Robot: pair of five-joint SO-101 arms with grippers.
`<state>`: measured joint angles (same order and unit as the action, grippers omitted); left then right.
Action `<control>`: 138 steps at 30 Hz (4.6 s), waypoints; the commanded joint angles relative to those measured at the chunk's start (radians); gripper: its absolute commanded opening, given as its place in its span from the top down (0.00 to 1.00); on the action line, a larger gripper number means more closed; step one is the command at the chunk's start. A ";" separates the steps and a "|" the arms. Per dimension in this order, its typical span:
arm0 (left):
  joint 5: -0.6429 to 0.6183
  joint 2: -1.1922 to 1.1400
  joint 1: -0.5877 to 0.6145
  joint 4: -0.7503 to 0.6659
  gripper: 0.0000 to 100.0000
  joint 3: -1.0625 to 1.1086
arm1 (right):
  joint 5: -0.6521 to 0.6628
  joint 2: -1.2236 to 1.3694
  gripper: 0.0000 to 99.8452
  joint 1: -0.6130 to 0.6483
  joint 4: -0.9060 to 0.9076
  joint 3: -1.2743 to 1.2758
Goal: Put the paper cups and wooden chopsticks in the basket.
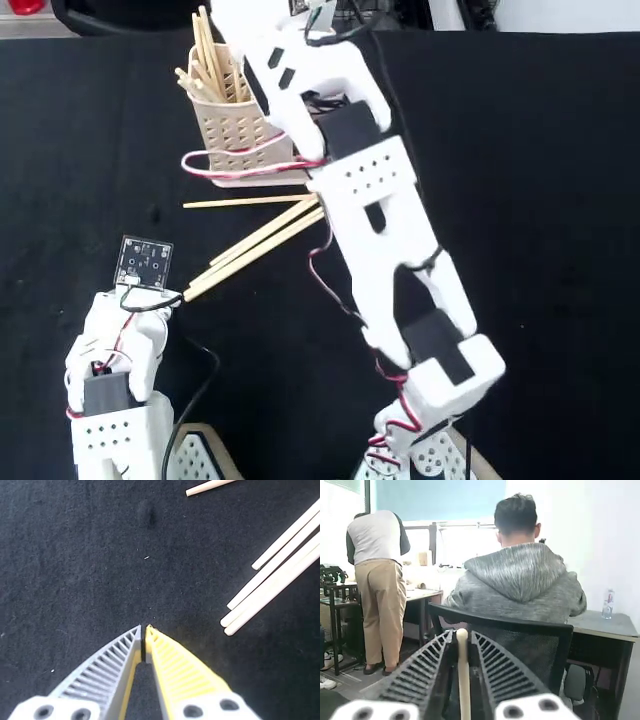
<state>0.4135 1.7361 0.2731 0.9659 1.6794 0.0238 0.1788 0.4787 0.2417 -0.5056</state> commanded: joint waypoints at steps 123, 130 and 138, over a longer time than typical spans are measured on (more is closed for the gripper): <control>0.043 0.009 0.004 0.006 0.97 0.004 | 1.140 0.119 0.81 -0.285 0.640 0.630; 0.043 0.009 0.004 0.006 0.97 0.004 | 1.140 0.117 0.81 -0.285 0.603 0.619; 0.043 0.009 0.004 0.006 0.97 0.004 | 1.140 0.156 0.81 -0.287 0.491 0.627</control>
<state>0.4503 1.7361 0.2731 0.9659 1.6794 1.1546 0.3659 0.2117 0.7956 0.1680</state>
